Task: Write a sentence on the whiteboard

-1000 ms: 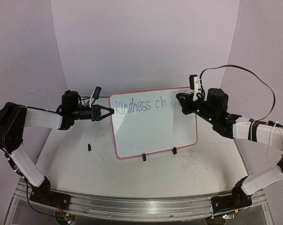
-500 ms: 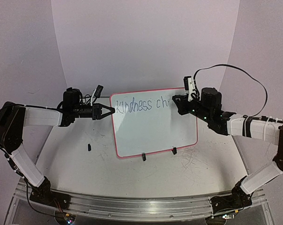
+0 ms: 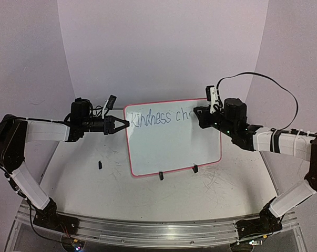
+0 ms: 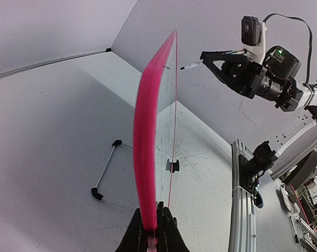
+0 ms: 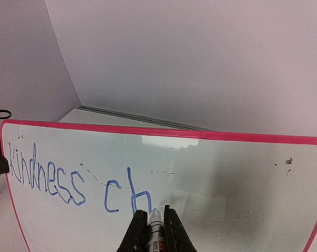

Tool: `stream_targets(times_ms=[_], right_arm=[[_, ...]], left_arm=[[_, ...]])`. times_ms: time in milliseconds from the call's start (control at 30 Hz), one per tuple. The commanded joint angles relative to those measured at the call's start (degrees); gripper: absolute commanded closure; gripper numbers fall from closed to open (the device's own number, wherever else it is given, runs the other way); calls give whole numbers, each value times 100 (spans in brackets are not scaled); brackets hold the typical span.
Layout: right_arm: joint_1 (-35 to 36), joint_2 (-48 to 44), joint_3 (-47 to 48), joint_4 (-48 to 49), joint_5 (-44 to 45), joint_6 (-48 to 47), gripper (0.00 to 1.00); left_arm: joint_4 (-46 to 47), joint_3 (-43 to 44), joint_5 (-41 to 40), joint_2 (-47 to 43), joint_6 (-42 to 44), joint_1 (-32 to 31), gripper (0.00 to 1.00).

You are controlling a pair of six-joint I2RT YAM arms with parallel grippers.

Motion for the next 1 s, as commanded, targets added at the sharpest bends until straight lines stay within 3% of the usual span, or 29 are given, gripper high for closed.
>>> stream_targets(times_ms=[0,500,967], right_arm=[[10,17,191,338,332,95,100],[6,246,383,384,668,78,100],[10,324,292,253,318,184,100]], left_arm=[[60,-37,-184,-72,513,-106,100],[60,-19,-158,-55,540,-102,100],[60,-2,-127,-35,554,-103,100]])
